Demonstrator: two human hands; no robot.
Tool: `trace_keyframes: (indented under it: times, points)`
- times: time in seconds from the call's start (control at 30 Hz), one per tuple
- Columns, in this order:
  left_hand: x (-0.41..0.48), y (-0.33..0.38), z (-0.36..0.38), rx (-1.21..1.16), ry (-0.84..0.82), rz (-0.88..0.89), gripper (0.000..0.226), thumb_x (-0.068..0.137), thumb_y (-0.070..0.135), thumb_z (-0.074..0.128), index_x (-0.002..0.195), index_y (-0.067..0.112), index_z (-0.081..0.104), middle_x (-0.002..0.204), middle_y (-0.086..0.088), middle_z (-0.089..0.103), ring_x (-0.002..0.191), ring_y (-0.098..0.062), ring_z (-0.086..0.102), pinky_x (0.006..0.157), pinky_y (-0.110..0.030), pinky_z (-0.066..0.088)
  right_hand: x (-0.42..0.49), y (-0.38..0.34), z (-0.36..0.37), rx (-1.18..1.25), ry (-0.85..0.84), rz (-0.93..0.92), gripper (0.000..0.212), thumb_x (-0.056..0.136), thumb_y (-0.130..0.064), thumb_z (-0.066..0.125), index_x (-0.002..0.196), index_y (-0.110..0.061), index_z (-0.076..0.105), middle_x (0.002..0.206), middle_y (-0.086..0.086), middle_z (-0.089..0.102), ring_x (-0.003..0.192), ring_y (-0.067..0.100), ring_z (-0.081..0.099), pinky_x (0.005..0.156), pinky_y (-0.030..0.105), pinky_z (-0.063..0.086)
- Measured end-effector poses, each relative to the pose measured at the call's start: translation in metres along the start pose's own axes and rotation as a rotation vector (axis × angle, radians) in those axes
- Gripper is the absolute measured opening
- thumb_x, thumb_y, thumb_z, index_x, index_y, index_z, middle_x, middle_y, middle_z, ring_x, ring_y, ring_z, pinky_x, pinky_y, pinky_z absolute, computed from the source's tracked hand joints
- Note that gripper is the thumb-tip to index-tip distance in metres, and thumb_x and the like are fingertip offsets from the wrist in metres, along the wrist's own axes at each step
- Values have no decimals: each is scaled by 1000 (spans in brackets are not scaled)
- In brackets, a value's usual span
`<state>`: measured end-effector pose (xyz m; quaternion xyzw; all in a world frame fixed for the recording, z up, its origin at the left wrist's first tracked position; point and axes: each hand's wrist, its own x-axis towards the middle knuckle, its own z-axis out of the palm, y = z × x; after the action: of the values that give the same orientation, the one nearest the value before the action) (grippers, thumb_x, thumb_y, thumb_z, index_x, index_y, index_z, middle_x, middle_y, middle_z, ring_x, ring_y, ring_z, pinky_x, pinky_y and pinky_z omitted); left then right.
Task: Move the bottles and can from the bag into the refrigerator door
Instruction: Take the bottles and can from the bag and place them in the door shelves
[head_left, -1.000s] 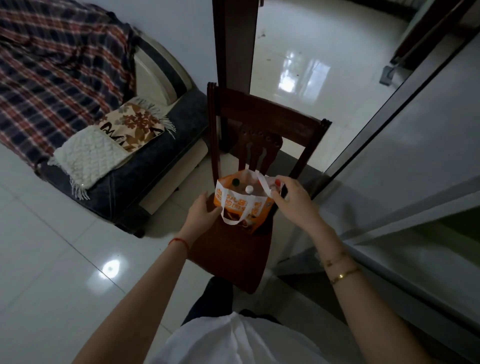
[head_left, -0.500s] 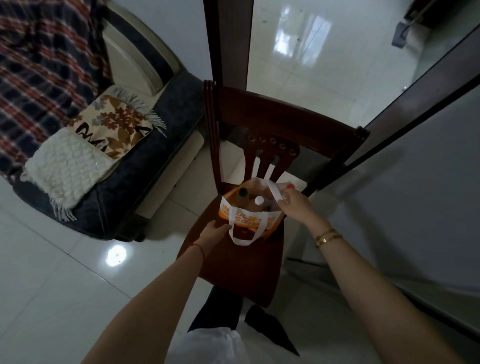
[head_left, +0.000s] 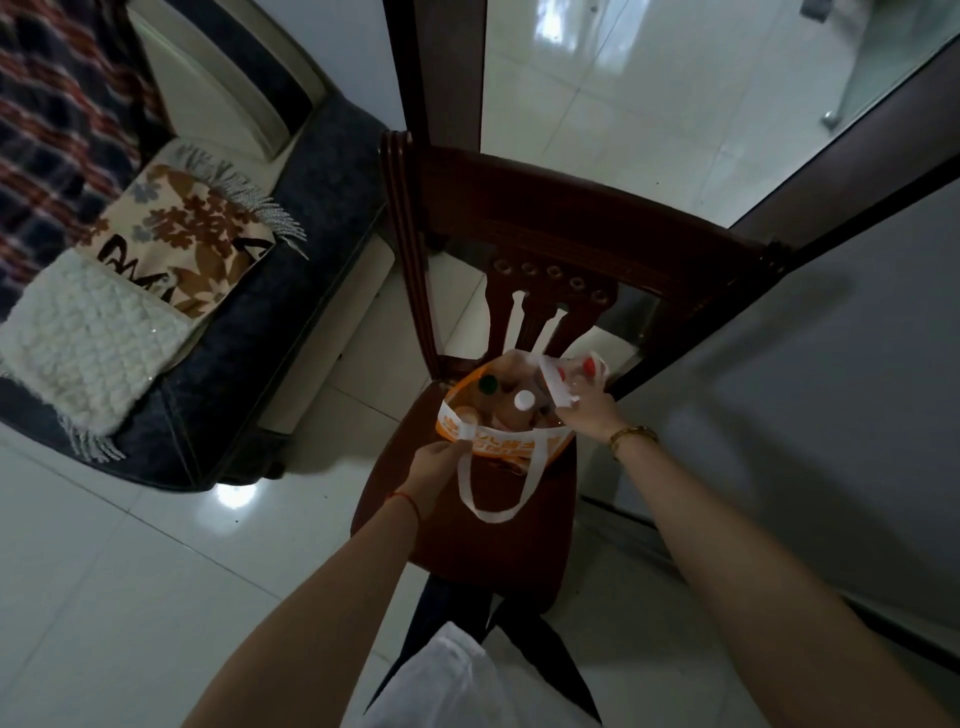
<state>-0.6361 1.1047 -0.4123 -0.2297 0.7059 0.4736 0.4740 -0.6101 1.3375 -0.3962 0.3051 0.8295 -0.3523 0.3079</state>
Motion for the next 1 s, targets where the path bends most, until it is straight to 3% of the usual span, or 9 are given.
trace_keyframes:
  times: [0.1, 0.2, 0.37, 0.5, 0.6, 0.7, 0.8, 0.87, 1.0]
  points:
    - [0, -2, -2, -139, -8, -24, 32, 94, 24, 57, 109, -3, 66, 87, -13, 73, 71, -17, 73, 81, -33, 57, -1, 3, 6, 20, 18, 52, 10, 91, -15, 54, 98, -16, 59, 108, 7, 54, 105, 28, 57, 81, 30, 46]
    - [-8, 7, -5, -309, -19, -49, 24, 96, 21, 54, 98, 0, 64, 66, -6, 68, 53, -14, 68, 74, -35, 58, -1, 4, 2, 49, 144, 47, 24, 92, -20, 50, 112, -10, 59, 102, 10, 62, 83, 24, 59, 59, 24, 44]
    - [-32, 34, -8, -301, -51, -7, 19, 92, 15, 51, 74, 12, 52, 52, 2, 48, 31, -5, 48, 40, -20, 43, -8, 9, -2, -15, 178, 106, 32, 96, -25, 40, 65, -20, 47, 71, 3, 54, 57, 14, 47, 51, 24, 35]
    - [-53, 42, 0, -55, -88, 100, 17, 92, 20, 52, 78, 13, 61, 61, -1, 54, 48, -9, 54, 59, -29, 53, -29, 3, 6, -39, 213, 97, 37, 95, -21, 37, 58, -26, 38, 66, -3, 42, 62, 17, 41, 58, 30, 32]
    - [-65, 42, 5, 14, -93, 123, 17, 91, 19, 54, 78, 13, 64, 66, -3, 54, 55, -15, 52, 82, -41, 54, -59, -10, 5, -44, 279, 61, 35, 94, -16, 37, 61, -20, 45, 75, 7, 52, 72, 25, 52, 66, 36, 43]
    - [-80, 42, 11, 63, -102, 161, 20, 92, 13, 53, 72, 15, 59, 67, -1, 49, 56, -14, 48, 74, -37, 51, -84, -14, -2, 13, 321, 73, 30, 93, -13, 39, 68, -9, 53, 74, 10, 57, 76, 29, 59, 67, 34, 45]
    - [-92, 38, 15, 107, -126, 200, 19, 91, 10, 52, 75, 14, 62, 65, 2, 53, 61, -15, 53, 69, -34, 53, -109, -8, -14, 156, 369, 109, 31, 90, -8, 45, 59, -9, 46, 58, 4, 44, 58, 21, 47, 55, 30, 35]
    - [-99, 36, 12, 148, -127, 217, 17, 89, 11, 55, 73, 14, 61, 55, 6, 52, 53, -11, 51, 54, -25, 47, -127, 4, -19, 258, 371, 135, 33, 87, -2, 46, 55, -9, 42, 53, 1, 38, 52, 18, 39, 50, 27, 31]
    - [-112, 40, -2, 115, -212, 236, 19, 88, 13, 57, 69, 15, 57, 45, 11, 43, 38, -5, 40, 44, -21, 35, -169, 33, -9, 390, 339, 222, 19, 87, -3, 50, 76, 3, 65, 61, 7, 47, 52, 16, 41, 46, 20, 33]
